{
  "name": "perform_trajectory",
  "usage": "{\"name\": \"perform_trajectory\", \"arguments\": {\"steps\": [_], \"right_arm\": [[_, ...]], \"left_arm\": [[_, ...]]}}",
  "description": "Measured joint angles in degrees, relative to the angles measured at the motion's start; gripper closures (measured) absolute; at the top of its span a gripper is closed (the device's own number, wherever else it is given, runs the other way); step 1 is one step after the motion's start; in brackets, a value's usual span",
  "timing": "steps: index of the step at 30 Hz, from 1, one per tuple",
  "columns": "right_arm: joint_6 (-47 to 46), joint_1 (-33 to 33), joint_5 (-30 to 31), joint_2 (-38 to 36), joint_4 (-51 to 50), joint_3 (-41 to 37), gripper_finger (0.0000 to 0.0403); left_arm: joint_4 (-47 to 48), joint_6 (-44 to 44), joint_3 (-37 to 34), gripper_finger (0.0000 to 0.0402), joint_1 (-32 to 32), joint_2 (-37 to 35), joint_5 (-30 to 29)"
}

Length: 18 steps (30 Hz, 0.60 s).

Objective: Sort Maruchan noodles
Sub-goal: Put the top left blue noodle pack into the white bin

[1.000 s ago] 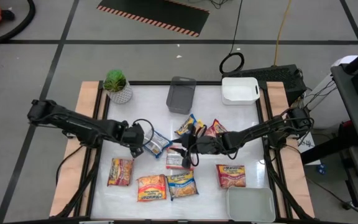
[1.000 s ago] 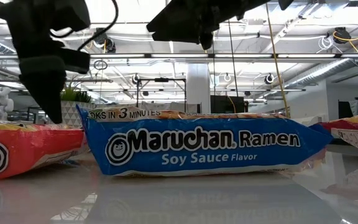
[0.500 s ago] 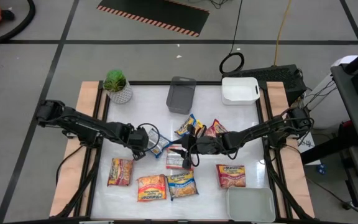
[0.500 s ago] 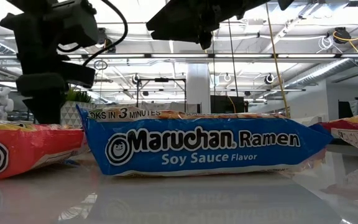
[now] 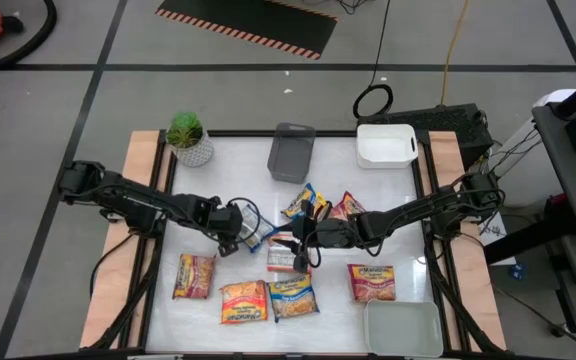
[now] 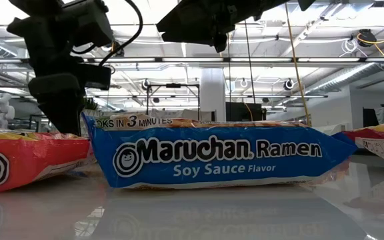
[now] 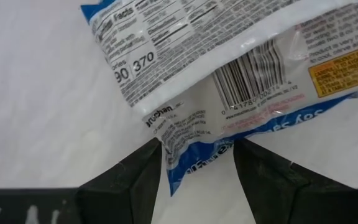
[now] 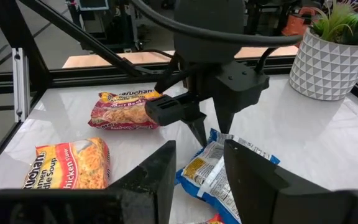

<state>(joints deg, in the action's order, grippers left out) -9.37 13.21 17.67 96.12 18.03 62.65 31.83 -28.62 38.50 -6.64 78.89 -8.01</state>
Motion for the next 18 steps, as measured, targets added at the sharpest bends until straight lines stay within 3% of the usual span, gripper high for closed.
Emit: {"name": "perform_trajectory", "arguments": {"steps": [5,13,18], "right_arm": [[0.0,0.0,0.0,0.0,0.11,0.0,0.0273],[0.0,0.0,0.0,0.0,0.11,0.0,0.0273],[0.0,0.0,0.0,0.0,0.13,0.0,0.0273]], "left_arm": [[-1.31,0.86,-1.87,0.0197,0.61,-0.02,0.09],[-7.4,9.27,-7.54,0.02,3.54,-0.35,2.91],[-9.86,13.76,-7.81,0.0241,4.0,-0.26,3.57]]}}
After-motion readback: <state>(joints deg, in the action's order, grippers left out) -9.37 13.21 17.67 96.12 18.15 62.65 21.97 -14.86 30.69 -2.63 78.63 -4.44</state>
